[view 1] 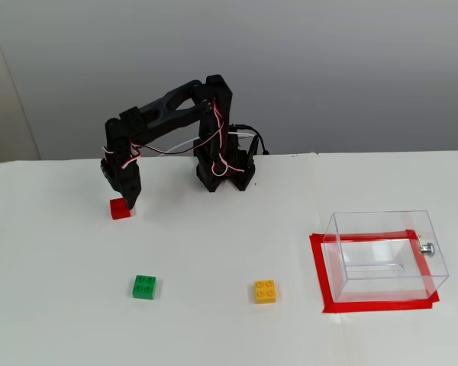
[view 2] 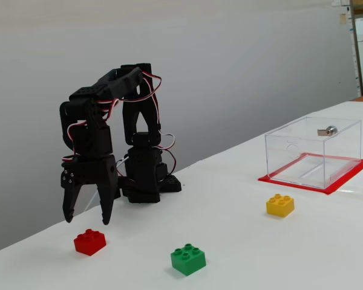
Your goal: Pick the red lego brick and place it into the transparent box
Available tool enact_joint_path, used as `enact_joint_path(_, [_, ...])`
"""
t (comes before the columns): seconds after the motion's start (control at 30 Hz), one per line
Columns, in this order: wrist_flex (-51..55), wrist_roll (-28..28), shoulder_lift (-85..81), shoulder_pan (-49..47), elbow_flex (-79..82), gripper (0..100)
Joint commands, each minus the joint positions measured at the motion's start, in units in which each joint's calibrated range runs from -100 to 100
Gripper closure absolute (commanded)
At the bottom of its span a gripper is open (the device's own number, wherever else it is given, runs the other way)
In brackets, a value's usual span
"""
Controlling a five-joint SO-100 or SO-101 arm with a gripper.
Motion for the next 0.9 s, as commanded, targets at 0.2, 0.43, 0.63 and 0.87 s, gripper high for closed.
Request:
enact_joint_path(0.2, [-4.66,-0.94,2.11,-0.33,-0.25,66])
enact_joint_path(0.43, [-9.63,-1.83,5.50,-0.41,-0.97,66])
enact_joint_path(0.63, [-9.54,-1.83,6.60,-0.41,-0.25,66])
enact_joint_path(0.87, [-9.54,-1.83,8.39,-0.41,-0.25,66])
